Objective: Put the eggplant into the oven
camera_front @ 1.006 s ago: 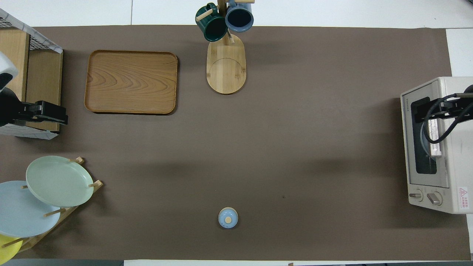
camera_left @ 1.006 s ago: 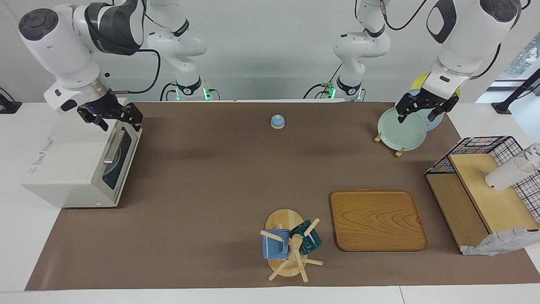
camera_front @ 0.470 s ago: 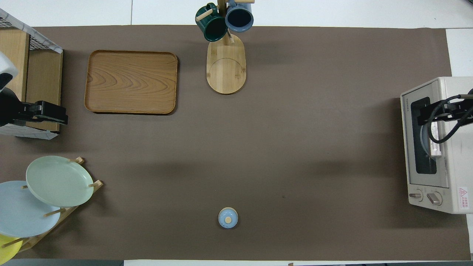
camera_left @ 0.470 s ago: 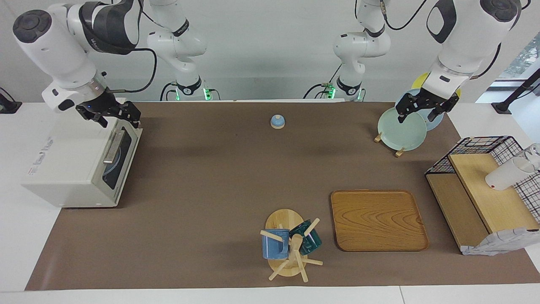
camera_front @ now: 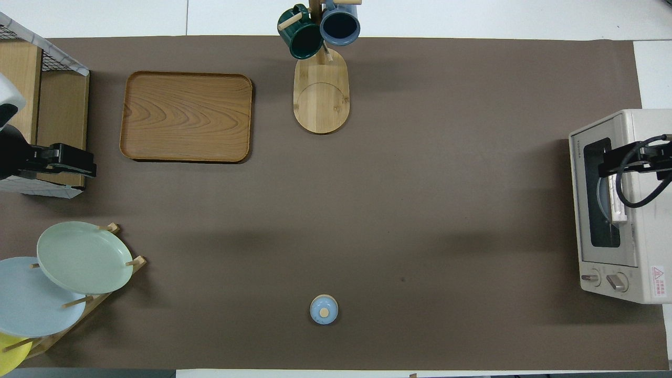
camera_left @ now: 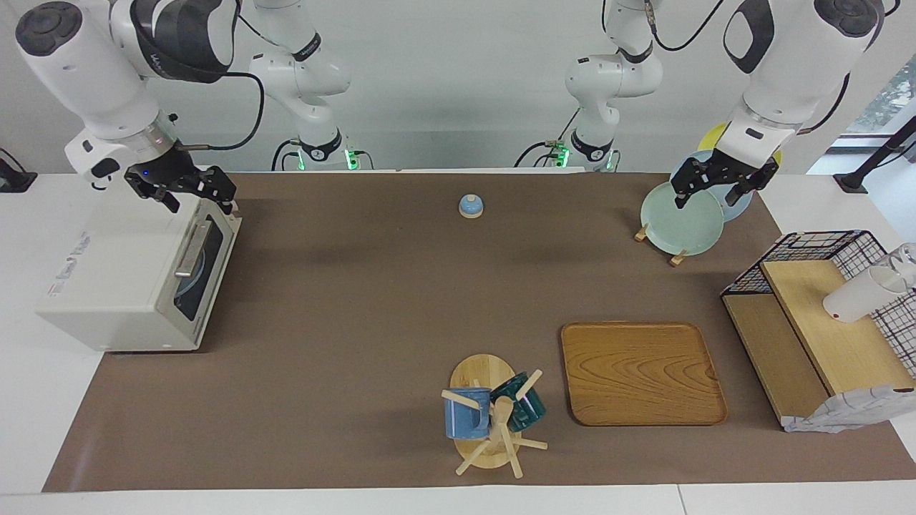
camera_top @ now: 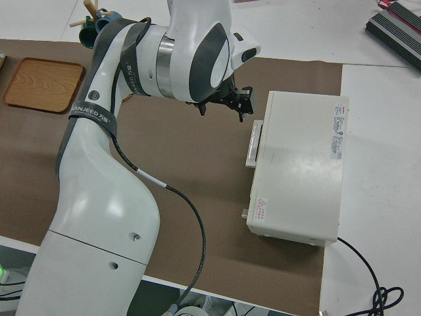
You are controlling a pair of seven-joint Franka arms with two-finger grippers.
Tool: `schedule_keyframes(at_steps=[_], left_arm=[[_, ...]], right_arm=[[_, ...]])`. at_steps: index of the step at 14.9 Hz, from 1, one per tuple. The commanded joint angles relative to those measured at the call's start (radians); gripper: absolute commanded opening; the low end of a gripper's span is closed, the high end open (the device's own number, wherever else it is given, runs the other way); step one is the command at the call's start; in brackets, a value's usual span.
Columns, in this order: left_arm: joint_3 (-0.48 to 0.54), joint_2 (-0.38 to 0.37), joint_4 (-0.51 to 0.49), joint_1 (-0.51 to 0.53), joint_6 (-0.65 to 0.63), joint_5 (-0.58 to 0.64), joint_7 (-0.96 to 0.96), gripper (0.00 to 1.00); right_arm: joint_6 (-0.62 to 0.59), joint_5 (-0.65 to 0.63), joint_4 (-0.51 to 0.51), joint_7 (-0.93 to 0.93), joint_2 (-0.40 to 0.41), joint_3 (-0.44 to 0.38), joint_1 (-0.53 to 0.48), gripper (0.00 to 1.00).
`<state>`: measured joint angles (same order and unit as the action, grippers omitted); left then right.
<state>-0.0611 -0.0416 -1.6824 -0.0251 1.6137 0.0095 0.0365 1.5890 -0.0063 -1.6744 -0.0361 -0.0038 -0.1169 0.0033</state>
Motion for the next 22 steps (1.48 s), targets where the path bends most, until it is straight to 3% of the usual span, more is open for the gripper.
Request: schedule_keyframes(at_steps=[1, 5, 9, 22], left_arm=[[0.009, 0.003, 0.01, -0.01, -0.015, 0.021, 0.003, 1.0], [0.009, 0.003, 0.01, -0.01, -0.015, 0.021, 0.003, 1.0], [0.009, 0.003, 0.01, -0.01, -0.015, 0.021, 0.003, 1.0], [0.009, 0.003, 0.01, -0.01, -0.015, 0.021, 0.003, 1.0]], right_arm=[[0.013, 0.023, -0.007, 0.005, -0.013, -0.009, 0.003, 1.0], [0.016, 0.017, 0.004, 0.001, -0.012, -0.058, 0.043, 1.0], [0.013, 0.02, 0.028, 0.015, -0.008, -0.05, 0.086, 1.0], [0.002, 0.02, 0.03, 0.015, -0.015, -0.021, 0.089, 1.0]])
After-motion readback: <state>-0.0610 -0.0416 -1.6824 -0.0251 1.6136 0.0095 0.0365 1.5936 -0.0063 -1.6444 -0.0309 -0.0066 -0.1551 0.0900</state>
